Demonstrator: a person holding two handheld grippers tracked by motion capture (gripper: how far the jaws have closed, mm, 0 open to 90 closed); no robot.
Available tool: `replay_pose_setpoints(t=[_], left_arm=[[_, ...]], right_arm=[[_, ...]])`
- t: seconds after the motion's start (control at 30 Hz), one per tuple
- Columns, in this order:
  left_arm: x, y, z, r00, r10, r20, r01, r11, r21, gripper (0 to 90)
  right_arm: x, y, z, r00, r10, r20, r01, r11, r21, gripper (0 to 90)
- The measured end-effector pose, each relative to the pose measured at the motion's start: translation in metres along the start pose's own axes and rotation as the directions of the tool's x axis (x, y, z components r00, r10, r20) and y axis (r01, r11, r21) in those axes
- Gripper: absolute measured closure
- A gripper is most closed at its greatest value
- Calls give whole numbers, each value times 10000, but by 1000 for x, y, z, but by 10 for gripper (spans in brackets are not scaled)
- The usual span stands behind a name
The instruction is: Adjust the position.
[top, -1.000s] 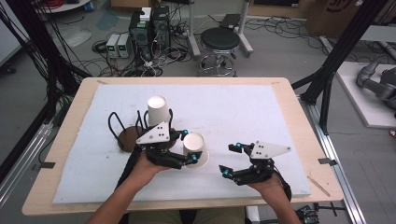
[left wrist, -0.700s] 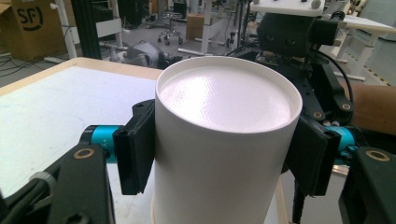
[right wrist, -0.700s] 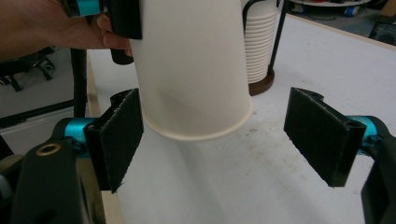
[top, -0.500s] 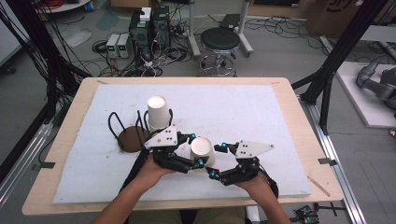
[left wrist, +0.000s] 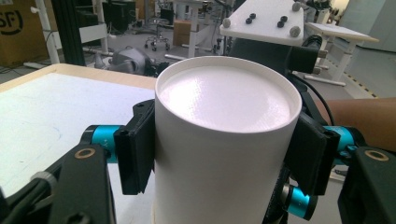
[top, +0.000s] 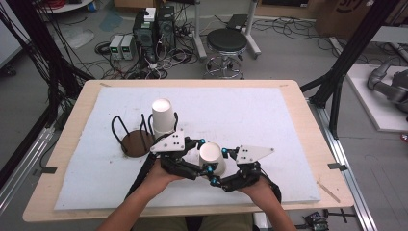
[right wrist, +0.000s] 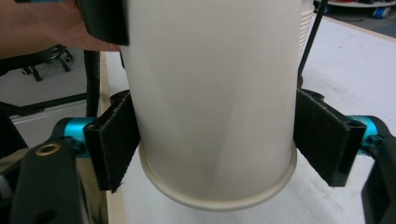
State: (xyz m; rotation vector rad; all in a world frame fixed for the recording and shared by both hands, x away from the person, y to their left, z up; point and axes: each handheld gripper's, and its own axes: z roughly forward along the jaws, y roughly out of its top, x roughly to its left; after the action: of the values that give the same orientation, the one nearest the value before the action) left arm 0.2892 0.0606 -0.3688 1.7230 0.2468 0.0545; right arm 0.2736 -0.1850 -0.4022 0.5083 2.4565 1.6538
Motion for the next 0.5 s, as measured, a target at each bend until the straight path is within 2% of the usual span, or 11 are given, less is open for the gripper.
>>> replay_pose_setpoints(t=[0.17, 0.33, 0.37, 0.4, 0.43, 0.47, 0.5], left_arm=[[1, 0, 0, 10000, -69, 40, 69, 10000, -41, 335], [2, -1, 0, 9999, -128, 85, 125, 9994, 327, 323], [1, -2, 0, 9999, -136, 2, 135, 9989, 442, 300], [1, -2, 0, 9999, -136, 2, 135, 9989, 442, 222], [2, -2, -1, 9993, -377, -18, 377, 9980, 516, 222], [3, -2, -2, 9991, -432, -40, 433, 9975, 565, 155], [3, -2, -2, 9991, -432, -40, 433, 9975, 565, 155]], right_arm=[[0, 2, -2, 9998, -210, -22, 210, 9996, 183, 263], [-1, 4, -1, 9990, -446, -68, 450, 9968, 654, 292], [-1, 4, -1, 9987, -515, -55, 518, 9959, 737, 292], [-1, 4, -1, 9987, -515, -55, 518, 9959, 737, 292], [-1, 5, -1, 9984, -557, -89, 563, 9944, 893, 293], [-2, 5, -3, 9979, -642, -23, 640, 9911, 1165, 294], [-3, 6, -3, 9977, -677, -10, 673, 9902, 1228, 294]])
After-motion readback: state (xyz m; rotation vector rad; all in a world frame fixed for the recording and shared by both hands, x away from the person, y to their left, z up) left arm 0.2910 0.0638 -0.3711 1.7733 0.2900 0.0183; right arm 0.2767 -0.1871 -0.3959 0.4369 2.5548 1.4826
